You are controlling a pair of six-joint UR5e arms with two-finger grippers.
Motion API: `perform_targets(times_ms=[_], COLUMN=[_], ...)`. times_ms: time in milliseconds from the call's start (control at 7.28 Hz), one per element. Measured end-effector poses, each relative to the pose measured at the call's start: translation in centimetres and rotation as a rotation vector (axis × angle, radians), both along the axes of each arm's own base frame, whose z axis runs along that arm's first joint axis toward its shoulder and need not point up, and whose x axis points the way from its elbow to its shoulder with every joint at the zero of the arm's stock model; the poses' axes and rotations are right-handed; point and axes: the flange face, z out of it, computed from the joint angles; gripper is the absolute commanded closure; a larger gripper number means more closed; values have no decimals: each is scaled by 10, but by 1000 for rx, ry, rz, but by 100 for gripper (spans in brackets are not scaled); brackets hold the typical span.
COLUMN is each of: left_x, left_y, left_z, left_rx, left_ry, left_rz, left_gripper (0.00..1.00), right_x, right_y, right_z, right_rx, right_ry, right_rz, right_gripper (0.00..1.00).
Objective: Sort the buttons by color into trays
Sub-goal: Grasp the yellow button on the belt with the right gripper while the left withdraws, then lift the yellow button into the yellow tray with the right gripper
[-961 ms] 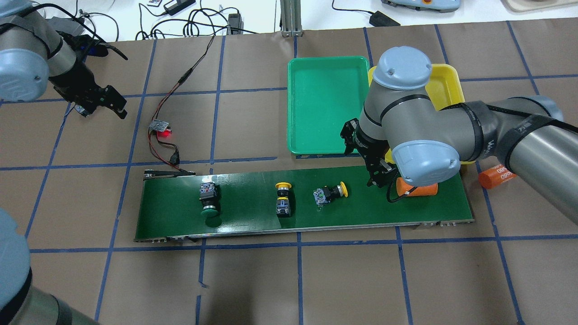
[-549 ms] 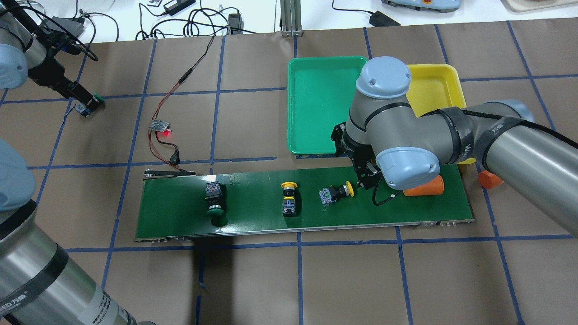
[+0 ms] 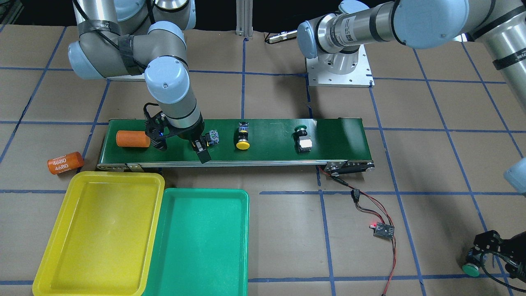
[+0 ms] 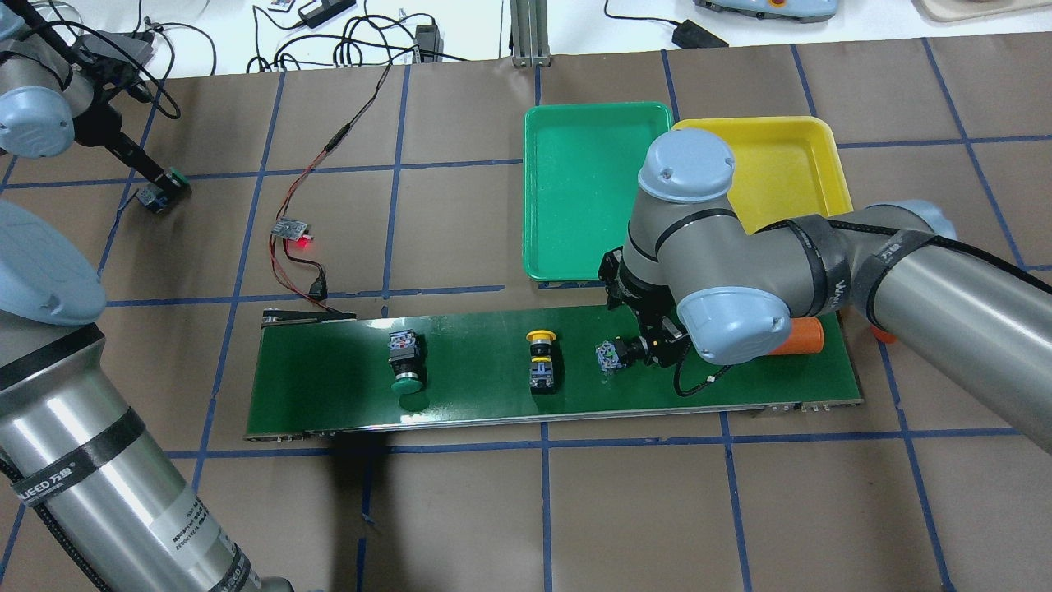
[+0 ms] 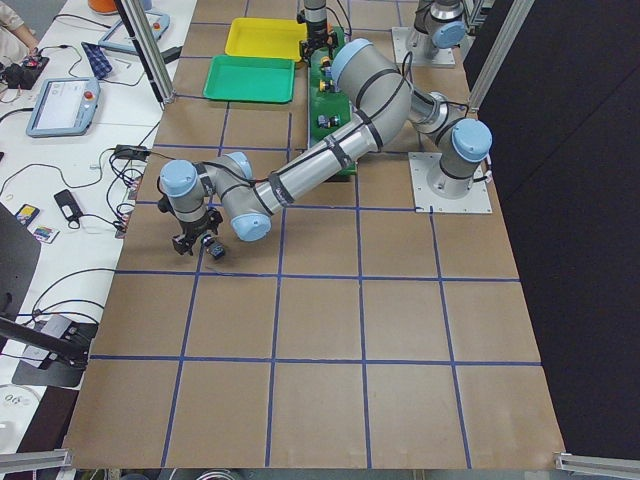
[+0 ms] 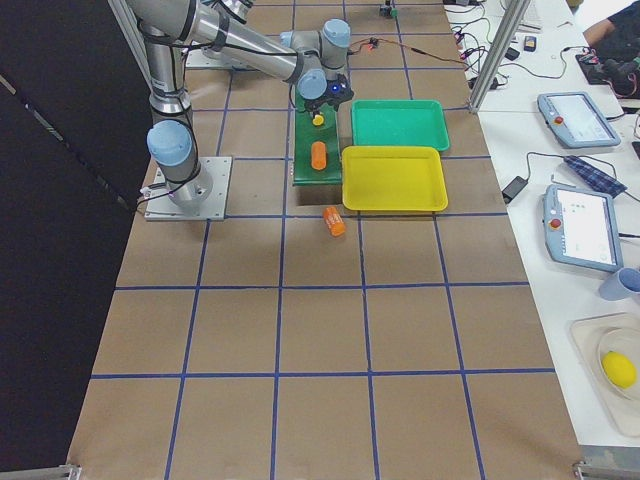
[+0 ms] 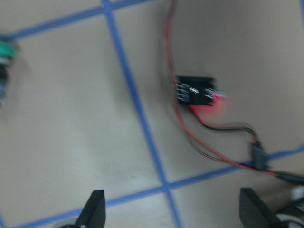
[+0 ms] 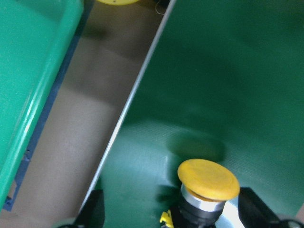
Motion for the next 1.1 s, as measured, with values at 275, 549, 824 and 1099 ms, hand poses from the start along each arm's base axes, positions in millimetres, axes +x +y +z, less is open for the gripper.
perform_targets(times_ms=[275,549,824,1099], left_x=[-3,2,11,6], left_y=[7,14,21,24], left_z=[-23,-31,-32,-21], left_rx=[79,119,139,160], left_ry=[38,57,69,78], left_rz=[59,88,106,114], left_gripper=[0,74,100,100], right_x=[-1,-2,-9,-18], right_y=[4,2,-2,-16], right_z=[-5,1,14,44], right_rx=[11,-2,-38,-112], right_ry=[5,3,25,45], right_rz=[7,10,22,58], right_gripper=[100,100,100,100])
